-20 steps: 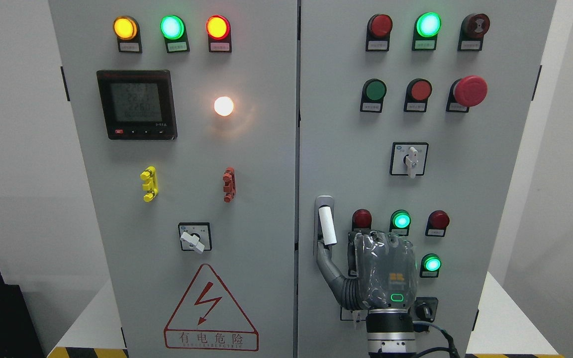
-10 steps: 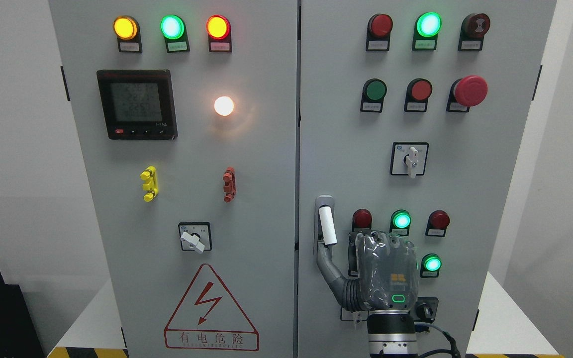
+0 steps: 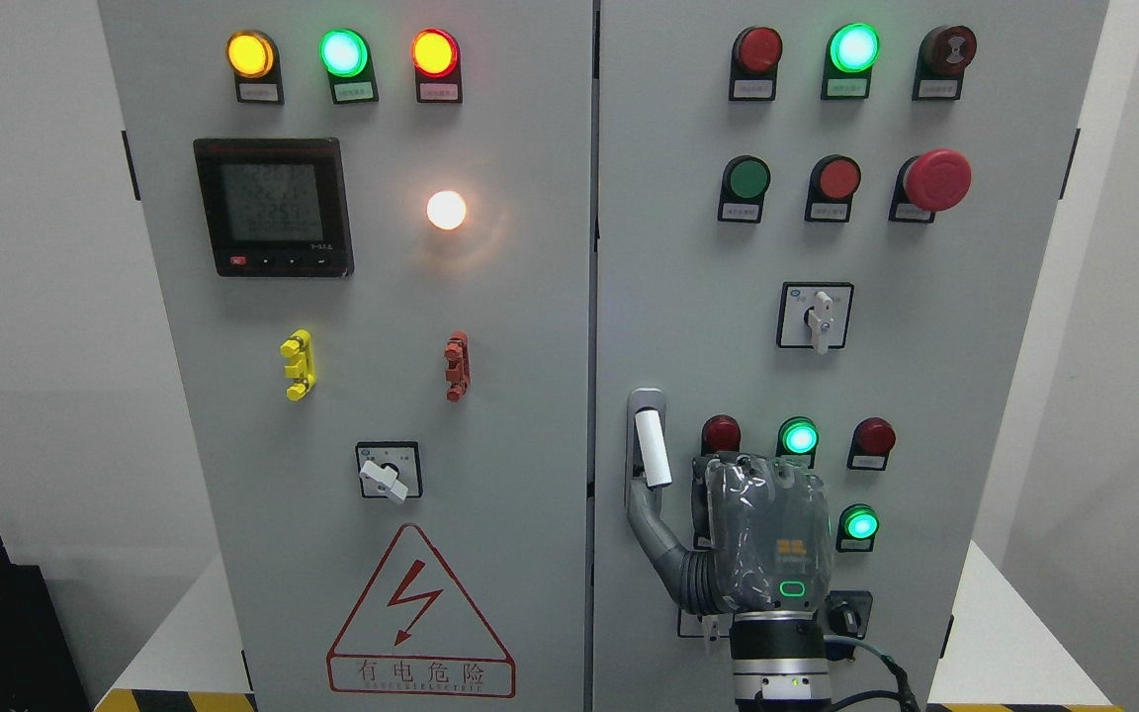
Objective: Release door handle
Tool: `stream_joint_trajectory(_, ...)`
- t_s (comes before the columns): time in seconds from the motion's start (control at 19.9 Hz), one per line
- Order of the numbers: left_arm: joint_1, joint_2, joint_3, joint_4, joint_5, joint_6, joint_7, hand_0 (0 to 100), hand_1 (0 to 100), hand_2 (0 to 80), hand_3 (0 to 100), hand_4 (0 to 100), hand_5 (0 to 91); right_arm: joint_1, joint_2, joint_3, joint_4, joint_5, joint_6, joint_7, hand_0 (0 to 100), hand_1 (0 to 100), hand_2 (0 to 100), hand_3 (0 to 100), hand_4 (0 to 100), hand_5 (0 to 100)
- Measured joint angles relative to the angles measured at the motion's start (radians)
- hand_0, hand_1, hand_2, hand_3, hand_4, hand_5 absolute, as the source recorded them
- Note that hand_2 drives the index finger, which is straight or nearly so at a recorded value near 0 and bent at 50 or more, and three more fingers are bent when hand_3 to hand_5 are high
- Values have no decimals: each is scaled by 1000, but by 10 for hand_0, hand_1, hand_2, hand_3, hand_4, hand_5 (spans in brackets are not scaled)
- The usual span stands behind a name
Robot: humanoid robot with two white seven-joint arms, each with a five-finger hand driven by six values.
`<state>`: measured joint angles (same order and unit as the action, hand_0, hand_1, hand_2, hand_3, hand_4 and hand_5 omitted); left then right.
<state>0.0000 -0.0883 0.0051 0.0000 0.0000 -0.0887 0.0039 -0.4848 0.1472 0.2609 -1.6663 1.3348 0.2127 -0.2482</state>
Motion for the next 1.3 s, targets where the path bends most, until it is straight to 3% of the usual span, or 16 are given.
stream_joint_trajectory(1.3, 0, 0, 0, 0, 0, 0, 0, 120, 389, 0, 0, 0, 0, -2, 0, -10, -4, 9, 3, 0, 492, 376, 1000, 1000, 1000, 965)
